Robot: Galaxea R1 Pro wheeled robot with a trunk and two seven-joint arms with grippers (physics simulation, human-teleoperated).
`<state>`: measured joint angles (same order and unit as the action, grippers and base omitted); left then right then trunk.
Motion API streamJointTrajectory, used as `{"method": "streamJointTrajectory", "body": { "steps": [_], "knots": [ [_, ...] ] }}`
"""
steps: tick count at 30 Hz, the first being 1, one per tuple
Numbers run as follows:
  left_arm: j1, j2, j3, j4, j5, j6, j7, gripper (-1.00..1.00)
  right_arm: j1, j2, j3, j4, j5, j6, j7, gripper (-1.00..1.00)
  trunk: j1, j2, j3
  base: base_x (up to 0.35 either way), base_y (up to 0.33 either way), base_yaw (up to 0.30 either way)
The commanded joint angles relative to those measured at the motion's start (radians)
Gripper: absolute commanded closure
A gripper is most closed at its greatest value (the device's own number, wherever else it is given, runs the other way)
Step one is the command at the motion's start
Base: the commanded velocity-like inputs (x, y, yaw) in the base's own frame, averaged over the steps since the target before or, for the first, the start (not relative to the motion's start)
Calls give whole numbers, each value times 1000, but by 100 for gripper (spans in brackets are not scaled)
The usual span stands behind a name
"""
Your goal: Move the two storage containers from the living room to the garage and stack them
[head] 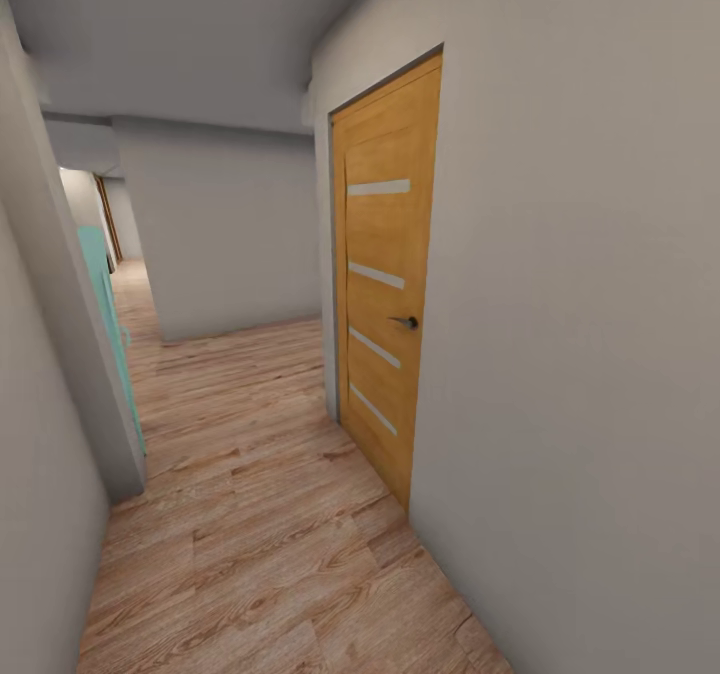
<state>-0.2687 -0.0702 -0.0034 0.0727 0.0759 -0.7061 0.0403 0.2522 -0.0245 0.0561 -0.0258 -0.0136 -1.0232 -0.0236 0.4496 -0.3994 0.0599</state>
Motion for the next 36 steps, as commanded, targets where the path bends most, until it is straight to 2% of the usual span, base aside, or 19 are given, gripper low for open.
{"method": "streamJointTrajectory", "body": {
  "steps": [1, 5, 14, 26, 36],
  "knots": [
    [-1, 0, -1, 4, 5, -6, 0, -100, 1, 0, 5, -2, -2, 0, -2, -100, 0, -1, 0, 0, 0, 0],
    [-1, 0, -1, 4, 5, -6, 0, -100, 1, 0, 5, -2, -2, -1, -3, -100, 0, -1, 0, 76, 0, 0],
    [-1, 0, -1, 4, 5, -6, 0, -100, 1, 0, 5, -2, -3, -1, -4, -100, 0, -1, 0, 269, 0, 0],
    [-1, 1, -1, 4, 5, -6, 1, -100, 1, 0, 5, -2, -2, -1, -3, -100, 0, -1, 0, 27, 0, 1],
    [-1, 0, -1, 4, 5, -6, 0, -100, 1, 0, 5, -4, -2, -1, -4, -100, 0, -1, 0, 0, 0, 226]
  ]
}}
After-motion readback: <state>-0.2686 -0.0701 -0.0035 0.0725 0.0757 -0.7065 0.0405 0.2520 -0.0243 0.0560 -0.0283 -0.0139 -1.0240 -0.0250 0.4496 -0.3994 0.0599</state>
